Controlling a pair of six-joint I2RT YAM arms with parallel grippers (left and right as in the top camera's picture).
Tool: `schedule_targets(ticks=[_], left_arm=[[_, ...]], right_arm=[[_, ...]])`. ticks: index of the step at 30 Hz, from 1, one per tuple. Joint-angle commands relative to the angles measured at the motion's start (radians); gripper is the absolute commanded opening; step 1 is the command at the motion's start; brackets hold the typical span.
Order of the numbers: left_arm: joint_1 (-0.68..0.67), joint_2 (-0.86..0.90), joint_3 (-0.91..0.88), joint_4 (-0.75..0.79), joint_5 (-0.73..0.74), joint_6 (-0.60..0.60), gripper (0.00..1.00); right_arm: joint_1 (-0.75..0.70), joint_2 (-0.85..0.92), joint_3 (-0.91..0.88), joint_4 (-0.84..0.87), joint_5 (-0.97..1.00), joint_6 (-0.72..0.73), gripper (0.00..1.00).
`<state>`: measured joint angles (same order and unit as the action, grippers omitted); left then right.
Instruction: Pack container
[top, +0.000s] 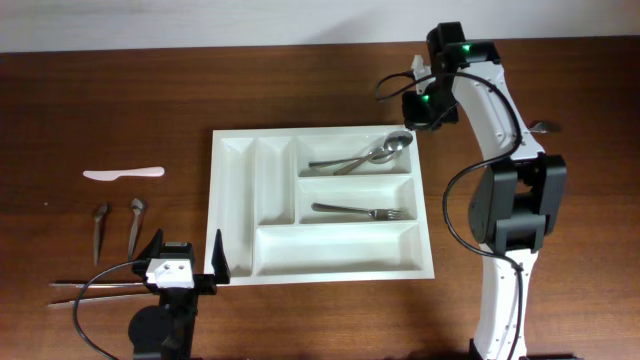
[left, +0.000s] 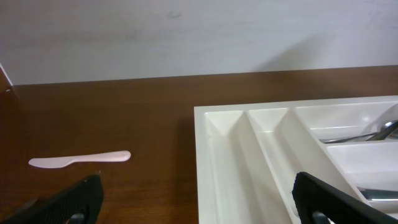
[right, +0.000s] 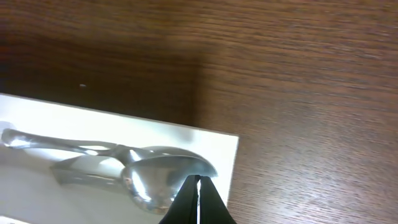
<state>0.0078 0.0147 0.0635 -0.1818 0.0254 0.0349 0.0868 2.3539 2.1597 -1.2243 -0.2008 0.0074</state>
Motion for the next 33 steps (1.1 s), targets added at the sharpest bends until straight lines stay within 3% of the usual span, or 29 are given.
schedule_targets(ticks=[1, 33], left_arm=[[0.004, -0.010, -0.011, 0.003, -0.007, 0.015, 0.99], [0.004, -0.010, -0.011, 0.003, -0.007, 0.015, 0.99]], right_arm=[[0.014, 0.011, 0.016, 0.010, -0.012, 0.007, 0.04], [0.019, 0.011, -0.082, 0.047, -0.021, 0.007, 0.04]])
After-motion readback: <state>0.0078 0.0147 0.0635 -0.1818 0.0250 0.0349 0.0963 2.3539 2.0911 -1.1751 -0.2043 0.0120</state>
